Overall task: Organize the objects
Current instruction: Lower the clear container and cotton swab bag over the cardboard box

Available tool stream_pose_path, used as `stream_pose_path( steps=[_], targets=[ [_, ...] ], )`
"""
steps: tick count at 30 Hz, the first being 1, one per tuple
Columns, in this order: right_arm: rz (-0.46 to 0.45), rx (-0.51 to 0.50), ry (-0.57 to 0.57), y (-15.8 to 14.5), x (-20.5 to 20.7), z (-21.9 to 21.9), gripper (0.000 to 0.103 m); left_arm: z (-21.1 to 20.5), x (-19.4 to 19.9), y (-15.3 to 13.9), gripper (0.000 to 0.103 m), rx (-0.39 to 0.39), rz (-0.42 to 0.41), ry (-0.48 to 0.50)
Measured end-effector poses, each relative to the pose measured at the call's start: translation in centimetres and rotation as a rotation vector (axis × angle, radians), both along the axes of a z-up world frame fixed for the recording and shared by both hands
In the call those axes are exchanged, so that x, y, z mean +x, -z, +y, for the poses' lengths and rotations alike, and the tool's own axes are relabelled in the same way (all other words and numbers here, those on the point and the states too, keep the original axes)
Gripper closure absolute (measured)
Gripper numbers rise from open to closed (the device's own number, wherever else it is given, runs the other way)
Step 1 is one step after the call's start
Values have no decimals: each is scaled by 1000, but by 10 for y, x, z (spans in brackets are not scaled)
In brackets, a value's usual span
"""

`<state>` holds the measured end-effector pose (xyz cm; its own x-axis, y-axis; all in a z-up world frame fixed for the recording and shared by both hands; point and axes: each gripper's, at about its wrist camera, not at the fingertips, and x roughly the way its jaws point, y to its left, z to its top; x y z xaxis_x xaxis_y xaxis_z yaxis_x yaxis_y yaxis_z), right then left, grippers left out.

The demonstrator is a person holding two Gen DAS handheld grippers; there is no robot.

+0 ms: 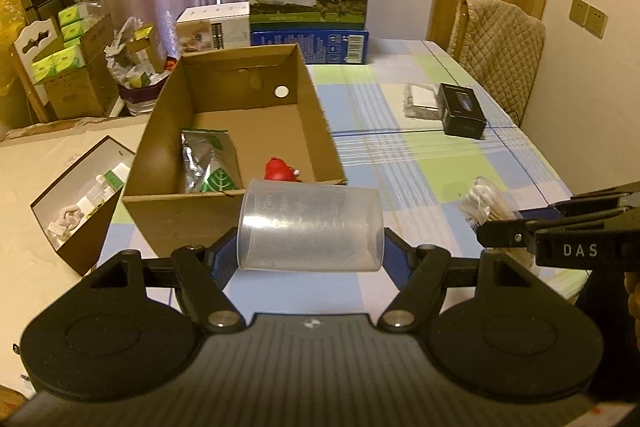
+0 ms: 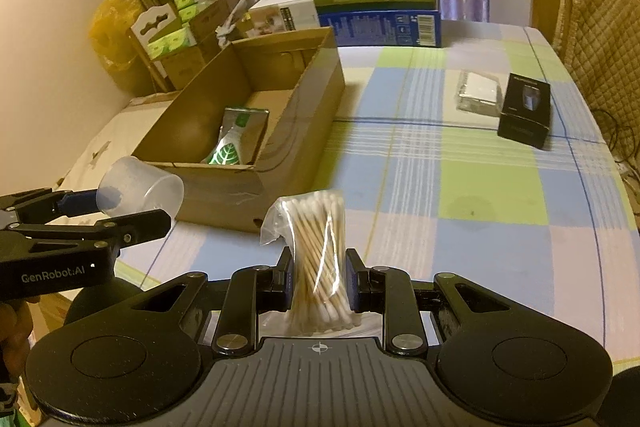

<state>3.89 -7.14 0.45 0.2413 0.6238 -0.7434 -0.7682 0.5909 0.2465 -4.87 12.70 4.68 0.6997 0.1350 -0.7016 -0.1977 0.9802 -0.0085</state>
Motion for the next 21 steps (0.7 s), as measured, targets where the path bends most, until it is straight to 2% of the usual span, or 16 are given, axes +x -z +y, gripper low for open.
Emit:
stream_pose_path(
  steps=[21],
  targets=[
    [-32, -9, -95, -3, -8, 48, 81, 41, -12, -7, 35, 5, -5, -78]
  ],
)
